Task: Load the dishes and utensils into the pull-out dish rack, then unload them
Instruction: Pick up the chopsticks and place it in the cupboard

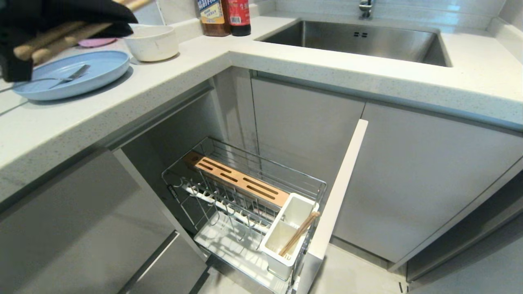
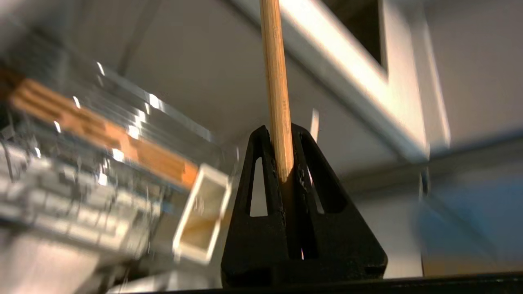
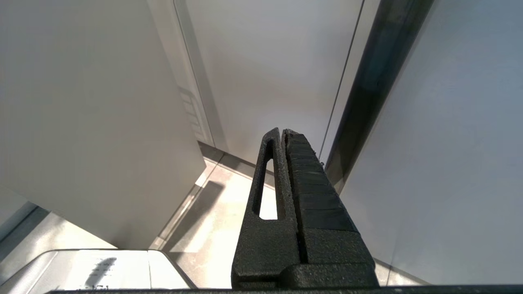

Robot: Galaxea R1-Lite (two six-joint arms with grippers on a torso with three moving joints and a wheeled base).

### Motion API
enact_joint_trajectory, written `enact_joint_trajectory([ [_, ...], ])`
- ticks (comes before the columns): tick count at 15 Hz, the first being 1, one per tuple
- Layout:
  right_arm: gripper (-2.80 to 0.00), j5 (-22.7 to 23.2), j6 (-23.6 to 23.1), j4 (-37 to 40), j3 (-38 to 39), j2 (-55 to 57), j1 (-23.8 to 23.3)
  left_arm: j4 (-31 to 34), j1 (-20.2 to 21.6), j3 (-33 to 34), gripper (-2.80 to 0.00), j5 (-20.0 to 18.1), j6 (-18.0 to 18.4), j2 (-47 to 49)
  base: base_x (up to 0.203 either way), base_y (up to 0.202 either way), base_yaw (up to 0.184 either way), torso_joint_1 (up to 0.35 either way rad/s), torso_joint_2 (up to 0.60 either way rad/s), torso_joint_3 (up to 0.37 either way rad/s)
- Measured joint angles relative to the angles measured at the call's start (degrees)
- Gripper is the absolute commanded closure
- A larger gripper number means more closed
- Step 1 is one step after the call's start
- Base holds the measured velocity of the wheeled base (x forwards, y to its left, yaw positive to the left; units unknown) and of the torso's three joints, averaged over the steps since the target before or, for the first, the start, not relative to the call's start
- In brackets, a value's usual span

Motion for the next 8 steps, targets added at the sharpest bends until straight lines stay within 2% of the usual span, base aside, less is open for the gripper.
enact_joint_trajectory([
  [3,0.00,0.00,0.00,0.00,0.00,0.00,0.02,9.99,-2.35,0.41,0.00,-6.15,-0.15,-0.56,0.000,0.000,0.000,0.000,0.00,0.000],
  [6,0.00,0.00,-0.02,0.00,0.00,0.00,0.02,18.40,-2.70,0.31,0.00,-14.50,1.81,-0.23,0.000,0.000,0.000,0.000,0.00,0.000],
  [8,0.00,0.00,-0.02,0.00,0.00,0.00,0.02,23.90,-2.74,0.03,0.00,-16.46,2.72,1.04,0.000,0.000,0.000,0.000,0.00,0.000],
])
